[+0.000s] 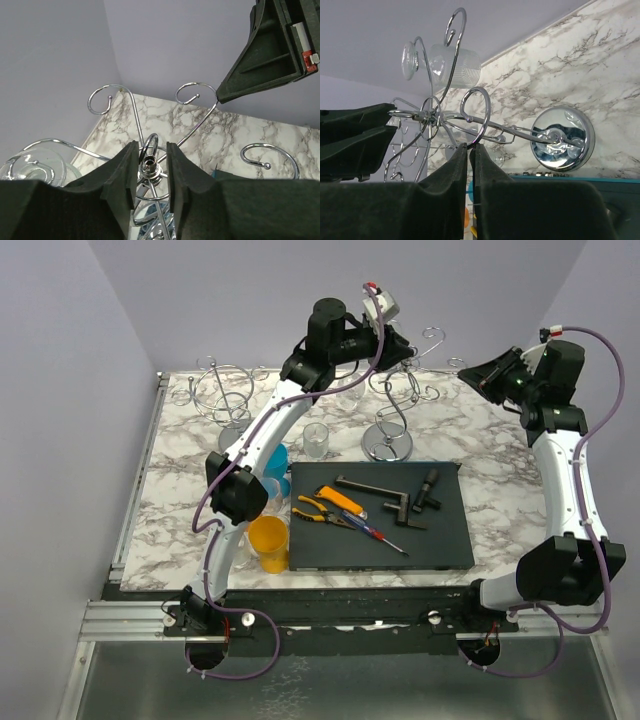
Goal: Place the wine glass upside down on the wine glass rack
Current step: Adjust the wine rack at the center of the board.
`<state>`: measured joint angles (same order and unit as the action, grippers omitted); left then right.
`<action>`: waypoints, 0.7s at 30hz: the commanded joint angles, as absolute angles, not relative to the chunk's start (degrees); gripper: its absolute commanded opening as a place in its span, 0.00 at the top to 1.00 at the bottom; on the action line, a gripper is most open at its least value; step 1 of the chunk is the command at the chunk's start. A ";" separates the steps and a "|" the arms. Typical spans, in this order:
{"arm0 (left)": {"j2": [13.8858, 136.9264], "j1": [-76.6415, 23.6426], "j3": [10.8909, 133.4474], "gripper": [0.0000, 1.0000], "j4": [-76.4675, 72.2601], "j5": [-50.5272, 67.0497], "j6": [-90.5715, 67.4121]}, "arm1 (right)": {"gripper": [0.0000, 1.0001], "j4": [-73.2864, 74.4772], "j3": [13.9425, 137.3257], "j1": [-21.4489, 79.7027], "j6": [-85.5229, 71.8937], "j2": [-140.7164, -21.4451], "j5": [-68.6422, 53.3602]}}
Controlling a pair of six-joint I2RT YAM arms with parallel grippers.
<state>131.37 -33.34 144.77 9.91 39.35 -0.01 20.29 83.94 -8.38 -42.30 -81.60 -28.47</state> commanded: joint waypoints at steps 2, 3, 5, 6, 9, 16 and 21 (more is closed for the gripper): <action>129.53 -35.51 144.77 0.52 9.94 40.82 -1.47 | 0.85 21.16 85.03 -8.80 -40.04 -81.73 -26.53; 129.26 -35.51 144.99 0.45 9.87 39.88 -1.62 | 0.81 21.39 85.27 -8.88 -39.87 -81.65 -26.46; 128.54 -35.51 145.26 0.35 9.79 37.87 -1.51 | 0.70 22.03 86.04 -8.84 -39.67 -81.45 -26.49; 127.72 -35.51 145.13 0.25 9.76 37.12 -1.35 | 0.65 22.42 86.54 -8.87 -39.56 -81.34 -26.46; 124.48 -35.25 143.64 0.15 9.83 35.40 -0.99 | 0.51 23.65 88.07 -8.84 -39.18 -80.41 -26.15; 112.64 -32.47 135.95 0.01 11.57 29.71 -1.50 | 0.35 25.77 89.85 -8.87 -37.96 -76.57 -26.03; 102.20 -28.56 130.47 0.01 18.60 24.82 -0.26 | 0.29 28.70 91.74 -8.81 -35.99 -74.21 -26.53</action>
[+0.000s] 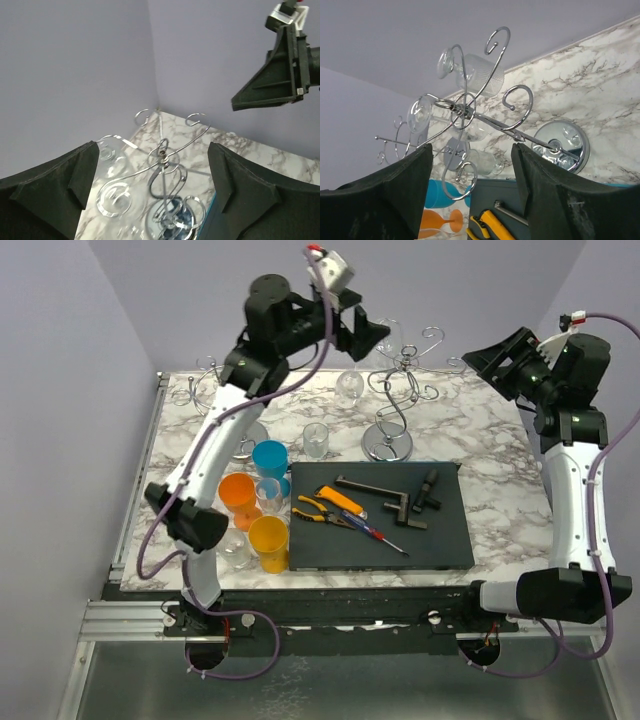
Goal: Place the wine glass upside down on the wine glass rack
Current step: Adjust the wine rack at the center of the board, then pick up the wine glass at the center of the board.
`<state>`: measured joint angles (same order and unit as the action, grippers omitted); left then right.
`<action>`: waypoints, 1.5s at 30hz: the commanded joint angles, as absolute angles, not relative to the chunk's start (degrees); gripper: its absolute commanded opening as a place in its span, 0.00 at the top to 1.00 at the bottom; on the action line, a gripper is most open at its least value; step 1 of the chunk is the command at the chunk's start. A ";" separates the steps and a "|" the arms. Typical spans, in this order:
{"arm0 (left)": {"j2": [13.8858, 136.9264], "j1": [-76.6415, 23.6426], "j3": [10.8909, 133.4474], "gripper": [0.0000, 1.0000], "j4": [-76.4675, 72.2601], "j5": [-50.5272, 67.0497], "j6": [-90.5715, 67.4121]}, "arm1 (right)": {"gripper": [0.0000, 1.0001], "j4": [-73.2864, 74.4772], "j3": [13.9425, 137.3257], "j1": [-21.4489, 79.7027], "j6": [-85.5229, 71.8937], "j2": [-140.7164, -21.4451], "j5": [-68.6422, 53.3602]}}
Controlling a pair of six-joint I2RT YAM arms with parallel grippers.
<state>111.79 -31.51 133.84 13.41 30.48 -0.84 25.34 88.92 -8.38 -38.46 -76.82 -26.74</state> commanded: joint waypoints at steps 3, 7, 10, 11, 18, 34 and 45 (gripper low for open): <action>93.97 -26.10 125.01 0.01 23.87 20.21 3.67 | 0.26 30.83 94.00 -7.05 -33.76 -72.76 -24.73; 83.95 -24.32 117.32 0.01 31.16 11.71 8.21 | 0.25 35.56 99.99 -0.72 -30.46 -73.55 -18.95; 76.73 -22.50 110.58 0.01 34.44 8.79 9.38 | 0.25 38.35 104.66 7.06 -28.81 -74.86 -13.68; 74.89 -21.91 108.44 0.01 35.55 7.69 9.36 | 0.25 39.18 105.88 9.37 -28.20 -75.52 -11.73; 68.83 -19.52 106.11 0.01 44.72 3.14 6.27 | 0.24 45.50 115.21 34.62 -24.21 -81.82 9.17; 72.66 -17.59 109.89 0.01 55.00 -2.95 -2.95 | 0.39 44.56 107.50 56.69 -20.59 -100.99 26.22; 72.68 -17.40 109.54 0.01 55.80 -1.90 -2.55 | 0.39 40.61 111.87 50.02 -15.68 -112.12 20.56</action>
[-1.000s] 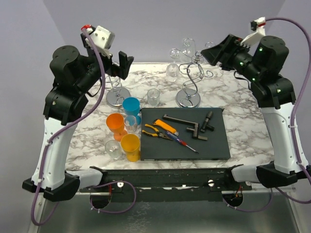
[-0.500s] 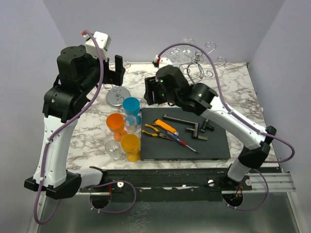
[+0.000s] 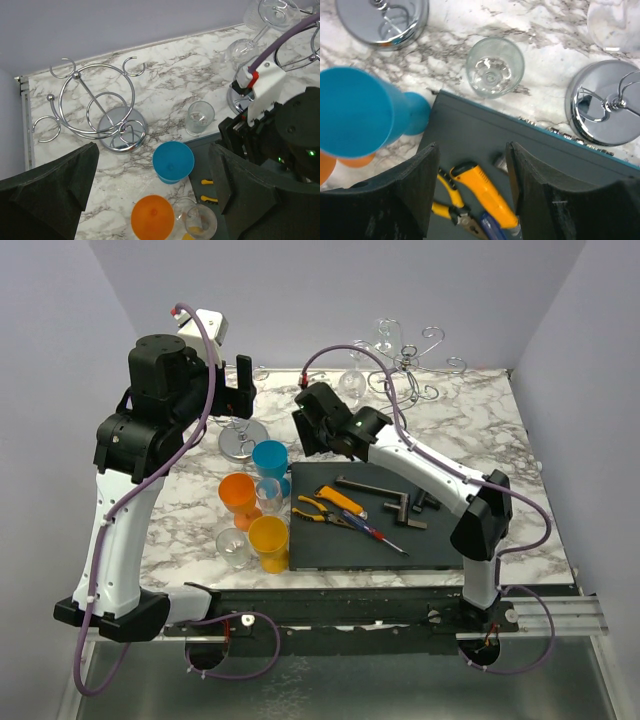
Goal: Place the wine glass upside down on the wine glass rack
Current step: Pick up the wine glass at the center of the board.
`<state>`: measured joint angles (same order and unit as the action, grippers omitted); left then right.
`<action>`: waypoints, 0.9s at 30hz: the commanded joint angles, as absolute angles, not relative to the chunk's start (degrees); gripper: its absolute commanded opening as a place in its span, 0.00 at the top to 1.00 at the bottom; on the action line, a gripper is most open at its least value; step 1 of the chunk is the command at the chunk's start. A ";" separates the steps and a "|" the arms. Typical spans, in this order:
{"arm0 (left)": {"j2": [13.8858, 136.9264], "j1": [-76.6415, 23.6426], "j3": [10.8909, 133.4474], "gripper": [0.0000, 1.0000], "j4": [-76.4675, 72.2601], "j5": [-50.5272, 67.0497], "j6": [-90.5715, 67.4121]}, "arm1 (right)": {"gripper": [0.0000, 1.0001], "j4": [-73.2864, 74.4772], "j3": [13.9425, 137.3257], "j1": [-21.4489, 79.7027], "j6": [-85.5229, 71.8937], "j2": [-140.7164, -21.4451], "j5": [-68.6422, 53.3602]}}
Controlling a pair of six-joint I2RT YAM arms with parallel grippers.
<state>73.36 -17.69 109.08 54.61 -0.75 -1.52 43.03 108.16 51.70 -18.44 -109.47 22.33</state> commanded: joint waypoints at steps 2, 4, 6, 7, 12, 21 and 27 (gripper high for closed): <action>72.51 -17.40 109.04 0.01 55.73 -1.64 -2.61 | 0.40 41.17 113.84 49.92 -14.96 -114.33 19.85; 72.34 -17.42 108.60 0.01 55.55 -1.03 -2.88 | 0.40 41.31 115.01 49.84 -14.69 -116.09 19.19; 72.20 -17.40 108.39 0.01 55.37 -0.18 -3.22 | 0.40 41.08 115.14 49.46 -14.66 -117.34 19.07; 72.18 -17.40 108.45 0.01 55.37 -0.05 -3.38 | 0.40 40.76 115.02 49.11 -14.73 -117.82 18.78; 71.98 -17.42 108.16 0.01 54.94 2.87 -3.10 | 0.40 39.16 114.84 48.13 -14.33 -119.87 18.08; 70.93 -17.42 107.40 0.01 54.49 3.73 -2.64 | 0.43 38.16 118.30 47.46 -13.09 -125.41 18.05; 70.24 -17.40 107.14 0.01 54.41 4.75 -2.55 | 0.45 37.80 121.35 47.16 -11.52 -129.45 18.24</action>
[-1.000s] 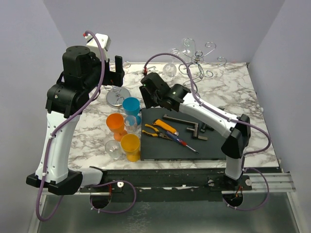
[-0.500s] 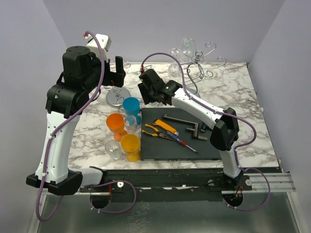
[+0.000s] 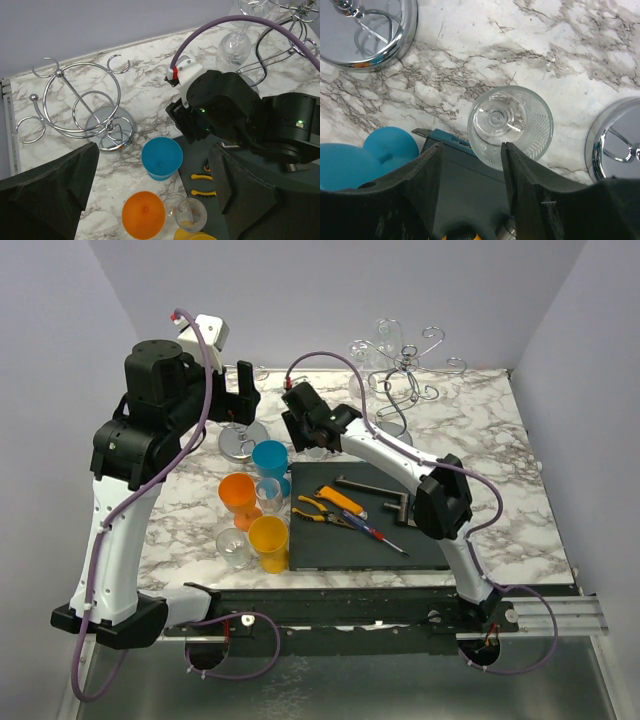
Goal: Place the wine glass upside down on the wine glass rack
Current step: Pick up the wine glass at the center of the board.
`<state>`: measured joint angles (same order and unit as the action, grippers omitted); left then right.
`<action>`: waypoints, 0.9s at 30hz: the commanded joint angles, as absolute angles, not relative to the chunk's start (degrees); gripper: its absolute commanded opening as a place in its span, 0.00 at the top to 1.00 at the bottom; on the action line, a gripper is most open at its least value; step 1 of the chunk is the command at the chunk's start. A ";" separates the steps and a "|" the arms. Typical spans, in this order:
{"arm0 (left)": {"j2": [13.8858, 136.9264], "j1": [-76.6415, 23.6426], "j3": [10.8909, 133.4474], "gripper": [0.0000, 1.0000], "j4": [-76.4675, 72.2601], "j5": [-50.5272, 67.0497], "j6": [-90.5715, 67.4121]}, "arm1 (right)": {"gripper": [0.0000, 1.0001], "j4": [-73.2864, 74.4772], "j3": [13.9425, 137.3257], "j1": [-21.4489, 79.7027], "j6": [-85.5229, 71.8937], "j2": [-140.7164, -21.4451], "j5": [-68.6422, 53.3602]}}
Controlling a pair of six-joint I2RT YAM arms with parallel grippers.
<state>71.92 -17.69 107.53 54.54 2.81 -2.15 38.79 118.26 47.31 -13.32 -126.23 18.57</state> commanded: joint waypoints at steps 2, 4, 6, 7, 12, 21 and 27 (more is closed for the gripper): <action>70.05 -17.40 106.83 0.01 54.33 4.97 -2.37 | 0.46 37.79 121.85 47.02 -11.29 -130.57 18.06; 69.87 -17.40 106.40 0.01 54.15 5.09 -2.37 | 0.48 37.50 121.92 46.93 -11.24 -131.27 17.69; 69.61 -17.40 106.14 0.01 53.93 5.36 -2.36 | 0.52 37.39 121.82 46.85 -11.25 -131.96 17.43; 69.49 -17.40 106.00 0.01 53.88 5.49 -2.37 | 0.54 37.23 121.73 46.85 -11.23 -132.30 17.25; 69.38 -17.40 106.00 0.01 53.70 6.39 -2.63 | 0.73 37.48 121.63 46.85 -11.31 -134.01 17.14; 69.96 -17.40 105.64 0.04 53.09 7.87 -2.37 | 1.00 37.74 120.66 46.85 -11.07 -124.59 20.65; 69.97 -17.40 105.26 0.14 53.00 12.77 -1.71 | 1.00 37.56 113.61 47.67 -14.94 -110.47 17.56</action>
